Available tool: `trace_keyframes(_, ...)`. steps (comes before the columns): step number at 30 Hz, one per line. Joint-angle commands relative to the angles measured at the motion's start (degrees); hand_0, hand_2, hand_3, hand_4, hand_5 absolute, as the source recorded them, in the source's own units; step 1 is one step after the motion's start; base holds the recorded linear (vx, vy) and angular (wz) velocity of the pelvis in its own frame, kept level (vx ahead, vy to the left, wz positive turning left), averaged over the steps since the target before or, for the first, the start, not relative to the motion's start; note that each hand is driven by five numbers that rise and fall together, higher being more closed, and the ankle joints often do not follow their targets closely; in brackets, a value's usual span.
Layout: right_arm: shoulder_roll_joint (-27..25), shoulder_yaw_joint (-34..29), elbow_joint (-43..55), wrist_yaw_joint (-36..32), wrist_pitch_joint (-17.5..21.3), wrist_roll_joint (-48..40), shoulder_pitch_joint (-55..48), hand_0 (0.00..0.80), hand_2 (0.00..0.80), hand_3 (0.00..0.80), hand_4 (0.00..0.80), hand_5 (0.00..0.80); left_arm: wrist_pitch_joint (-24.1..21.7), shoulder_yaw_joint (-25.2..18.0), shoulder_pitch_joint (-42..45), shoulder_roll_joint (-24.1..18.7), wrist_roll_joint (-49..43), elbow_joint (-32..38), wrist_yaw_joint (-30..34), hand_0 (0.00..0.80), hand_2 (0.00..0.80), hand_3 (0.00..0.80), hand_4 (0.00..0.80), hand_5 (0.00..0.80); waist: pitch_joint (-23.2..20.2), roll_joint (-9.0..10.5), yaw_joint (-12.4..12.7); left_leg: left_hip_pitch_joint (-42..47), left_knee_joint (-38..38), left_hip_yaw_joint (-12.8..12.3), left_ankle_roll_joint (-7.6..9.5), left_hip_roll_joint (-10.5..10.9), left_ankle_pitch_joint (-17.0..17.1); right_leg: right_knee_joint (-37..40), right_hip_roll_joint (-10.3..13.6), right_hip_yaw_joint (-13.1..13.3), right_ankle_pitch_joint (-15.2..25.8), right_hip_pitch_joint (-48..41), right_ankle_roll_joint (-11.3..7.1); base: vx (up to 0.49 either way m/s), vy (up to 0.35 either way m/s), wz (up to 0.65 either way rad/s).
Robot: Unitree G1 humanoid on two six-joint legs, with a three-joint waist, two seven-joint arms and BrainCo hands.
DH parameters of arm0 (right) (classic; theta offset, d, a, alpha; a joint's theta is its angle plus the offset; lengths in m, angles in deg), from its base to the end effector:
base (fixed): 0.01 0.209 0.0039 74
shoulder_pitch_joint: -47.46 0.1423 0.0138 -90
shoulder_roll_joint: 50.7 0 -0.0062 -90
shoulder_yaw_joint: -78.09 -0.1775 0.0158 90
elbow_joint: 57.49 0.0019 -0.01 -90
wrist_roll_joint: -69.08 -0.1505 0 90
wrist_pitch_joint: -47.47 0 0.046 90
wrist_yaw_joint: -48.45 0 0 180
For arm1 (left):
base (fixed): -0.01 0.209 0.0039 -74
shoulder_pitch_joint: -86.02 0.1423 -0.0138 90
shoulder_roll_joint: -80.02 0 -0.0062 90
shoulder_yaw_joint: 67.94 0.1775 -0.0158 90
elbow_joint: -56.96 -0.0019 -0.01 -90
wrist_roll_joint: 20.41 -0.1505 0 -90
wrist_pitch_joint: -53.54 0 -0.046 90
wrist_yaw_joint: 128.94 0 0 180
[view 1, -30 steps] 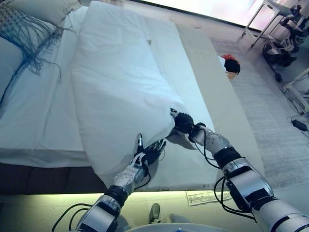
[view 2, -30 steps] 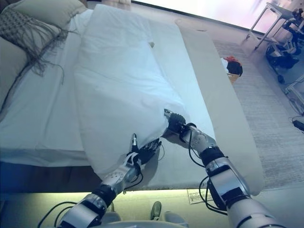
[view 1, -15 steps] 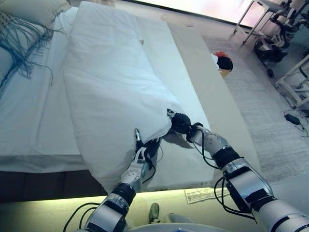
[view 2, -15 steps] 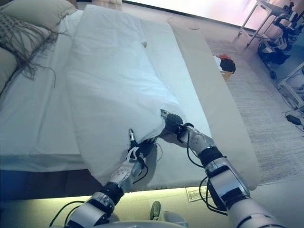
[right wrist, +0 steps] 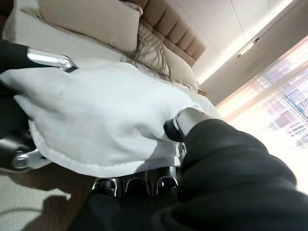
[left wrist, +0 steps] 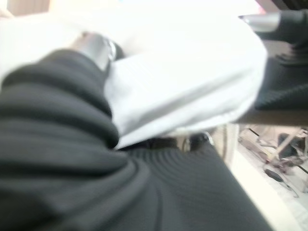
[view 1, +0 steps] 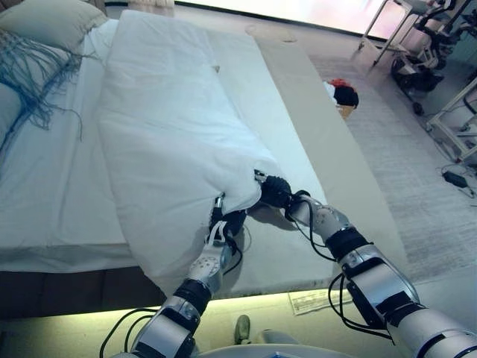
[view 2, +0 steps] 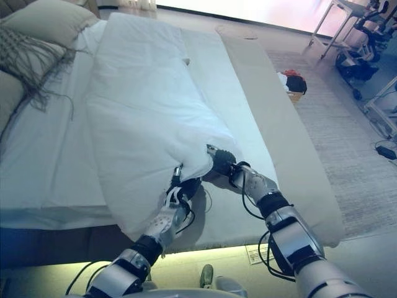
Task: Make the bed neatly
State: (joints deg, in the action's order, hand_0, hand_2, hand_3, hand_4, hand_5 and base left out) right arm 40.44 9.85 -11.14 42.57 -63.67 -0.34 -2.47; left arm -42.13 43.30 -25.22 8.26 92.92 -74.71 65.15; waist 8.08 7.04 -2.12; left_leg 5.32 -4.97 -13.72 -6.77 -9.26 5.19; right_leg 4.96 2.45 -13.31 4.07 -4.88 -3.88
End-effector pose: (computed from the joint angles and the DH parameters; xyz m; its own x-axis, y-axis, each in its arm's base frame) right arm 0.3186 -0.1205 0.0636 0.7754 0.5220 -0.3552 -0.1641 0.7099 0.6849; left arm 0.2492 0.0638 -0.0093 0.9537 -0.2472 -0.1716 -0.2193 -0.1804 -0.9588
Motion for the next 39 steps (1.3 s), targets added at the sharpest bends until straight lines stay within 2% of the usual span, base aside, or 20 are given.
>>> trace_keyframes(1,-3.4,-0.8,-0.6,-2.4,2.3,-1.7,2.8,0.800,0.800,0.800,0.800,0.800,1.0,2.0,-8.0,4.7,-0.3,0.6,2.8,0.800,0.800,0.800,0.800,0.800,-4.3,-0.71,1.0,1.0,0.0,0.3,-2.88,-4.2,-2.5,0.0,3.9,-2.2,-0.3,-0.5,-4.44,0.010,0.037,0.07)
trace_keyframes(9,-3.9,-1.4,-2.2,-1.8,1.9,0.3,1.0,0.800,0.800,0.800,0.800,0.800,0.7,0.8,-7.1,2.9,-0.3,1.8,1.7,0.800,0.800,0.800,0.800,0.800,-5.6,-1.96,1.8,1.4,0.0,1.3,-2.92,-3.6,-2.5,0.0,4.7,-3.7,-0.4,-1.5,-4.75,0.003,0.033,0.08)
trace_keyframes(10,-4.0,-1.5,-2.6,-1.3,1.6,0.8,0.7,0.769,0.769,0.769,0.769,0.769,0.7,0.6,-6.8,2.6,-0.3,2.0,1.5,0.800,0.800,0.800,0.800,0.800,-5.8,-2.16,1.9,1.4,0.0,1.4,-2.92,-3.5,-2.5,0.0,4.8,-3.8,-0.4,-1.6,-4.81,-0.004,0.032,0.02)
trace_keyframes(12,-4.3,-1.8,-3.3,0.0,0.7,1.9,0.2,0.060,0.060,0.060,0.060,0.060,0.8,0.2,-6.8,1.9,-0.3,2.0,1.1,0.800,0.800,0.800,0.800,0.800,-6.0,-2.39,2.2,1.4,0.0,1.7,-2.92,-3.3,-2.5,0.0,5.0,-4.2,-0.3,-1.7,-4.90,0.000,0.000,0.00)
trace_keyframes(13,-4.5,-2.0,-4.0,0.4,0.3,2.8,-0.3,0.000,0.000,0.000,0.000,0.000,1.3,-0.1,-6.7,1.3,-0.3,1.7,1.1,0.800,0.800,0.800,0.800,0.800,-6.2,-2.54,2.4,1.4,0.0,2.0,-2.92,-3.2,-2.5,0.0,5.2,-4.5,-0.3,-1.8,-4.96,0.000,0.000,0.00)
trace_keyframes(18,-6.1,-2.0,-7.0,-2.7,-0.9,11.0,-3.3,0.000,0.000,0.000,0.000,0.000,2.9,-2.2,-5.0,-2.6,-0.3,1.8,1.0,0.800,0.800,0.800,0.800,0.800,-6.8,-3.27,3.4,1.2,0.0,2.8,-2.81,-2.8,-2.1,0.0,5.6,-5.4,0.0,-2.0,-4.97,-0.010,0.029,0.08)
trace_keyframes(21,-7.2,-2.5,-6.4,-6.0,-0.8,14.2,-8.3,0.000,0.000,0.000,0.000,0.000,4.7,-5.2,-2.0,-6.1,-0.3,2.2,1.2,0.800,0.800,0.800,0.800,0.800,-6.8,-3.61,3.9,1.0,0.0,3.4,-2.70,-2.4,-2.0,0.0,5.7,-5.5,0.0,-2.0,-4.90,-0.002,0.044,0.09)
trace_keyframes(25,-8.2,-4.3,-4.7,-11.4,-0.5,18.9,-17.9,0.000,0.000,0.000,0.000,0.000,7.3,-10.6,3.6,-9.5,-3.8,3.7,2.3,0.800,0.800,0.800,0.800,0.800,-6.7,-4.01,4.5,0.7,0.0,4.0,-2.46,-2.1,-2.0,0.0,6.0,-5.7,-0.2,-1.9,-4.88,-0.004,0.046,0.05)
trace_keyframes(26,-8.4,-5.6,-5.0,-13.5,-0.2,20.2,-21.8,0.000,0.000,0.000,0.000,0.000,8.8,-13.4,5.9,-10.6,-5.9,4.5,3.2,0.800,0.800,0.800,0.800,0.800,-6.4,-4.21,4.8,0.5,0.0,4.3,-2.35,-1.9,-2.0,0.0,6.1,-5.8,-0.2,-1.9,-4.91,-0.014,0.043,0.09)
trace_keyframes(29,-8.5,-8.8,-9.1,-18.0,1.9,21.9,-27.9,0.000,0.000,0.000,0.000,0.000,11.8,-18.6,9.6,-13.0,-9.8,4.1,6.3,0.800,0.800,0.800,0.800,0.800,-6.2,-4.64,5.6,0.3,0.0,4.6,-2.16,-1.6,-2.1,0.0,6.3,-6.3,-0.4,-2.0,-4.94,-0.011,0.043,0.09)
trace_keyframes(32,-8.3,-11.5,-15.6,-21.3,4.0,21.2,-30.2,0.000,0.000,0.000,0.000,0.000,13.3,-23.4,11.0,-15.5,-12.5,2.6,8.3,0.800,0.800,0.800,0.800,0.800,-6.0,-5.11,6.3,0.1,0.0,4.8,-2.08,-1.4,-2.2,0.0,6.5,-6.7,-0.8,-2.3,-4.85,-0.005,0.046,0.11)
trace_keyframes(39,-8.2,-17.2,-23.8,-23.5,5.1,18.9,-32.2,0.000,0.000,0.000,0.000,0.000,13.8,-33.4,13.6,-22.5,-16.1,-4.1,10.6,0.800,0.800,0.800,0.800,0.800,-5.9,-6.30,7.0,0.5,0.0,5.0,-1.95,-0.9,-2.7,0.0,6.8,-7.3,-1.6,-3.1,-4.82,-0.015,0.053,0.02)
